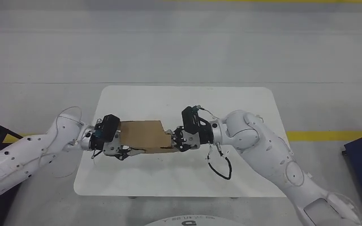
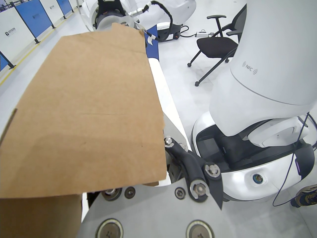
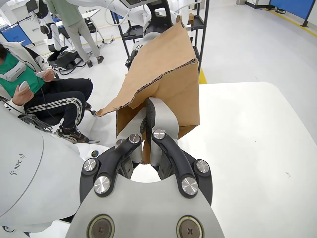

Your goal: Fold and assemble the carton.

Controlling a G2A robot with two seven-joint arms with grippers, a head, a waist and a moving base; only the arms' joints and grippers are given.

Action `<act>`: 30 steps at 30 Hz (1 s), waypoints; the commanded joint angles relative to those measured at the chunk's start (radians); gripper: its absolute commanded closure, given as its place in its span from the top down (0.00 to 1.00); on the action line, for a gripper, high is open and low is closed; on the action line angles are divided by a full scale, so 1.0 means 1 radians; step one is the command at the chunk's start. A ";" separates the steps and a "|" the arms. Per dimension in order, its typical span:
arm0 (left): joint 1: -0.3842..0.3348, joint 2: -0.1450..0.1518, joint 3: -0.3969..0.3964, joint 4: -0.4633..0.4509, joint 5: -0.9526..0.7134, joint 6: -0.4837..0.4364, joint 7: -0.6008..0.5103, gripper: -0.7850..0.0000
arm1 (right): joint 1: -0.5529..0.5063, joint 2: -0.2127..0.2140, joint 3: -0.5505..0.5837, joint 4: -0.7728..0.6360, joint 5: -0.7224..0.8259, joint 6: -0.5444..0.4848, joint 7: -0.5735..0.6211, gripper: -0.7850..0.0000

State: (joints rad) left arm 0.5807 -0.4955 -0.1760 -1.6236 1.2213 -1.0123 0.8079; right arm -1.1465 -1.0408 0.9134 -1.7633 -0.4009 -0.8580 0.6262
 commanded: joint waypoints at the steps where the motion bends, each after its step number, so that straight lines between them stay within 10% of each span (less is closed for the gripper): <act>1: -0.006 -0.002 0.006 -0.001 -0.009 0.000 0.000 0.00 | 0.008 -0.002 -0.008 0.006 0.003 0.000 0.004 0.00; 20: 0.012 -0.011 0.006 -0.015 -0.080 0.000 0.000 0.00 | 0.028 0.006 -0.034 0.011 0.096 -0.087 0.016 0.00; 30: -0.012 0.007 0.006 0.028 -0.157 0.000 0.000 0.00 | -0.077 0.047 0.140 -0.045 0.084 -0.140 -0.067 0.00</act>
State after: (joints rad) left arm 0.5704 -0.4920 -0.1700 -1.5973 1.0728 -1.0123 0.8080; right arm -1.2090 -0.9984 1.0322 -1.8011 -0.3159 -0.9930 0.5644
